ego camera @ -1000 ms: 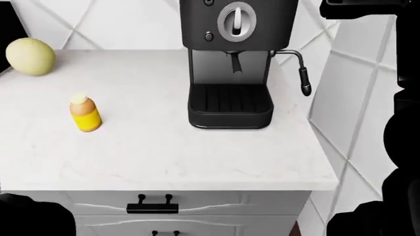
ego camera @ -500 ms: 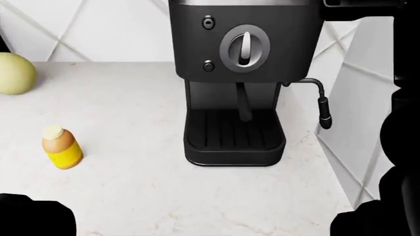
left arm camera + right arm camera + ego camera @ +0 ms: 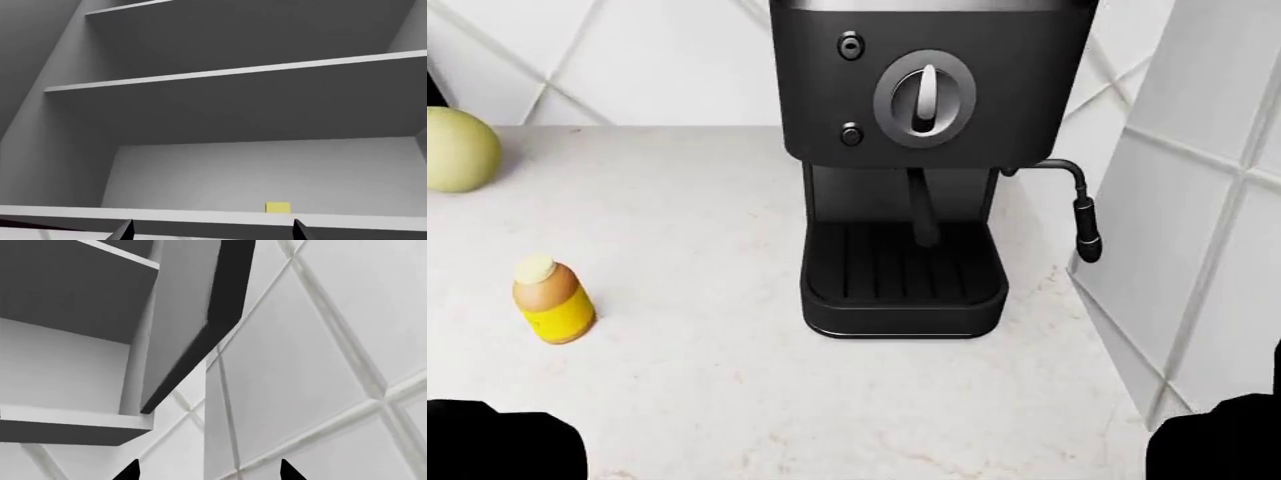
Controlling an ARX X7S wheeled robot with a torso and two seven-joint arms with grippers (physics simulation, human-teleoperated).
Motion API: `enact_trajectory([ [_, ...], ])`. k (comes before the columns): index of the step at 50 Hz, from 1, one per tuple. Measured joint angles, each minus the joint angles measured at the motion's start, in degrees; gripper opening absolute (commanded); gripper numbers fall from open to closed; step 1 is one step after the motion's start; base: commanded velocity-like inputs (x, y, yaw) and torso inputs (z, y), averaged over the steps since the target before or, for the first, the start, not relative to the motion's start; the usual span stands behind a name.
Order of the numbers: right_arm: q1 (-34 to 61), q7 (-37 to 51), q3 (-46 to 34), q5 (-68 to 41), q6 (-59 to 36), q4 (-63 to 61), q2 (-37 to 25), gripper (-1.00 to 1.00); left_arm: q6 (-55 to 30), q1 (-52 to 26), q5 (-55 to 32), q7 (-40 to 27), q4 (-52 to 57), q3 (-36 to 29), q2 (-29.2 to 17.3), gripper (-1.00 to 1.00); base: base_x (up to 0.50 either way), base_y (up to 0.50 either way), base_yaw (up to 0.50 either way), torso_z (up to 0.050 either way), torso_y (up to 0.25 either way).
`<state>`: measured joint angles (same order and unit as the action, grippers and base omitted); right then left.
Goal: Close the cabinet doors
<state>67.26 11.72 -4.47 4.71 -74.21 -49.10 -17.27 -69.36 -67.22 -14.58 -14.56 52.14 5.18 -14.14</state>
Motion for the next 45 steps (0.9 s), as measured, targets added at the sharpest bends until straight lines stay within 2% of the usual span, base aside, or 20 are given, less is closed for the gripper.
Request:
enact_trajectory([
  [19, 6.0, -3.9, 4.0, -0.5, -3.8, -1.3, -6.4, 1.00, -0.6, -0.9, -1.0, -0.2, 0.0, 0.0, -0.2, 1.00, 0.00, 0.00, 0.00, 0.000, 0.000],
  [45, 18.9, -9.3, 5.7, -2.3, -13.3, -0.3, -13.3, 1.00, -6.9, -5.2, -3.4, -0.8, 3.5, 1.7, -0.4, 1.00, 0.00, 0.00, 0.00, 0.000, 0.000],
])
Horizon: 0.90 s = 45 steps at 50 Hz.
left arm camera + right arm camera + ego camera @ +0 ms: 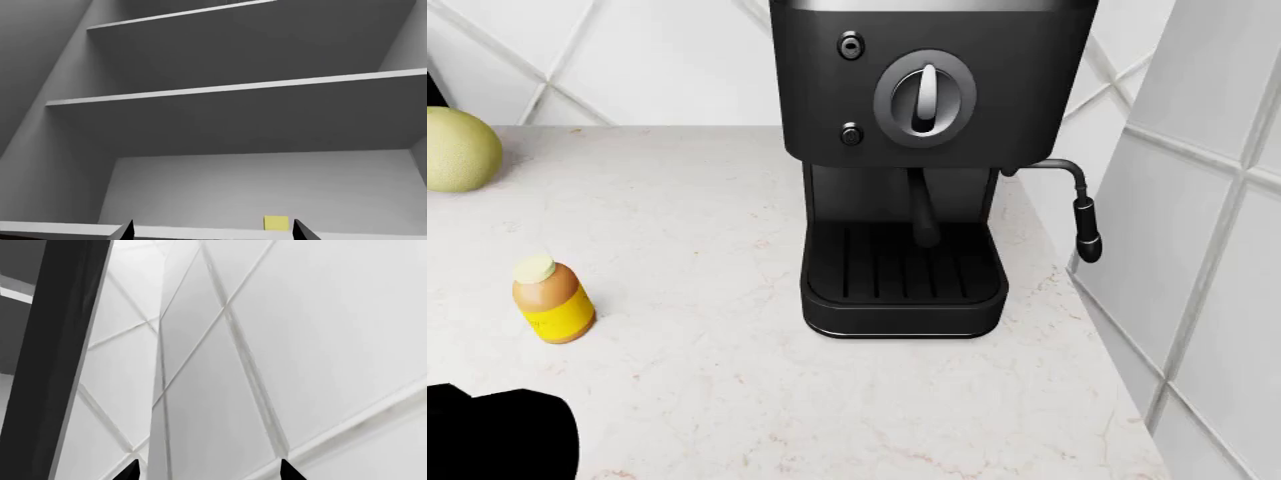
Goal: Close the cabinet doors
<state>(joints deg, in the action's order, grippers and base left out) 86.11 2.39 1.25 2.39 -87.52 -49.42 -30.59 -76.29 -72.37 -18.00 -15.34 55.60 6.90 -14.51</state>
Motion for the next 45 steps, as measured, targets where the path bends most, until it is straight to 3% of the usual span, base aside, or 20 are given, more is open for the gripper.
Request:
enact_trajectory([
  [13, 6.4, -0.6, -4.8, -2.7, -2.5, 1.3, -2.6, 1.00, -3.1, -1.9, -1.6, 0.0, 1.7, 2.0, -0.4, 1.00, 0.00, 0.00, 0.00, 0.006, 0.007],
  [31, 10.6, 5.1, -13.1, -13.2, -2.5, 1.8, 0.0, 1.00, -3.4, -0.5, -3.3, -0.2, 2.5, 4.6, -1.2, 1.00, 0.00, 0.00, 0.01, 0.017, 0.015],
  [39, 17.2, 1.6, -17.0, -19.6, 1.2, 12.9, 4.5, 1.00, -3.1, 1.0, -4.3, -0.2, 2.9, 6.4, -1.8, 1.00, 0.00, 0.00, 0.00, 0.007, 0.005],
  [45, 20.7, 0.8, -18.0, -17.3, 3.3, 18.1, 7.3, 1.00, -2.6, 1.9, -5.0, -0.2, 3.1, 7.6, -2.2, 1.00, 0.00, 0.00, 0.00, 0.004, 0.003],
])
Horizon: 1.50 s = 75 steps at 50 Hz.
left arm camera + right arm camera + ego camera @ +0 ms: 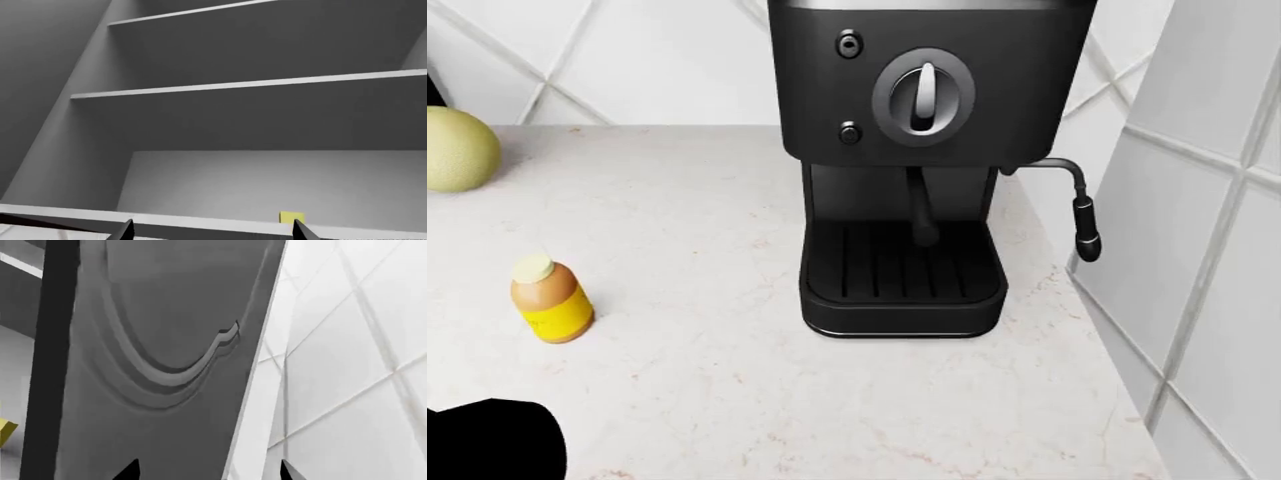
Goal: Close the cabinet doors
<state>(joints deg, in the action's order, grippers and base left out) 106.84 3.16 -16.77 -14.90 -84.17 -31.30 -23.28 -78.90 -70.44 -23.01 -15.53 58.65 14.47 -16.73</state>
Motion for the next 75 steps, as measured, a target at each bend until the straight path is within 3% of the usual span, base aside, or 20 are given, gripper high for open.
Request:
enact_trajectory([
  [16, 6.2, 0.4, 2.2, 10.8, 4.8, 7.0, 5.8, 1.00, 1.1, 1.8, -1.8, -0.8, 0.0, 1.7, -0.8, 1.00, 0.00, 0.00, 0.00, 0.000, 0.000],
  [46, 3.1, -0.6, 11.2, 8.3, 9.1, 19.6, 16.9, 1.00, 3.6, 3.8, -4.6, -2.8, -1.0, 2.4, -1.8, 1.00, 0.00, 0.00, 0.00, 0.000, 0.000],
  [75, -0.6, 0.3, 10.2, 7.9, 21.5, 28.9, 20.4, 1.00, 5.2, 5.0, -6.6, -4.1, -1.8, 3.0, -2.9, 1.00, 0.00, 0.00, 0.00, 0.000, 0.000],
])
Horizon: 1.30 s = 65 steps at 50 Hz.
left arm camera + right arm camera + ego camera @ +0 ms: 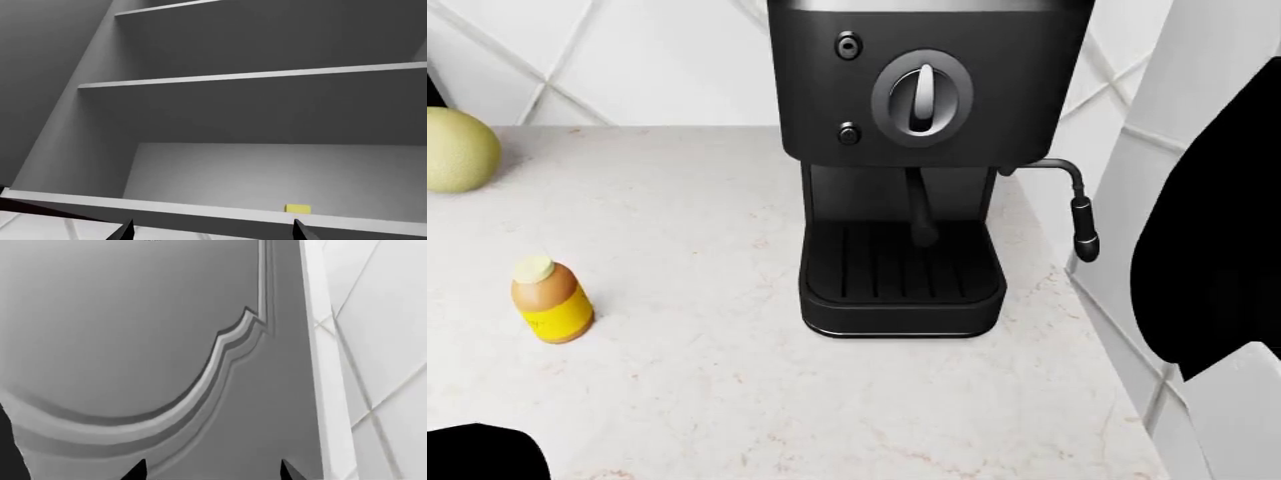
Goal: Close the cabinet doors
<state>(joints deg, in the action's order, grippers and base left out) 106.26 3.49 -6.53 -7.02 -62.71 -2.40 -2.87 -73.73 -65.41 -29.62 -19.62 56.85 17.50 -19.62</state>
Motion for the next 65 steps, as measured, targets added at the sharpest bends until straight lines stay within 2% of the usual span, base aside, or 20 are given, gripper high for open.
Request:
enact_trajectory([
  [38, 2.5, 1.5, -1.0, -10.2, 15.6, 22.9, 1.1, 1.00, 0.2, -0.1, -3.6, -0.8, -1.5, 1.9, -0.1, 1.00, 0.00, 0.00, 0.00, 0.000, 0.000],
  [65, 2.2, 2.8, -5.1, -10.6, 19.9, 25.9, 0.7, 1.00, -4.6, -0.7, -10.4, -0.7, -1.8, 7.4, 2.4, 1.00, 0.00, 0.00, 0.00, 0.000, 0.000],
])
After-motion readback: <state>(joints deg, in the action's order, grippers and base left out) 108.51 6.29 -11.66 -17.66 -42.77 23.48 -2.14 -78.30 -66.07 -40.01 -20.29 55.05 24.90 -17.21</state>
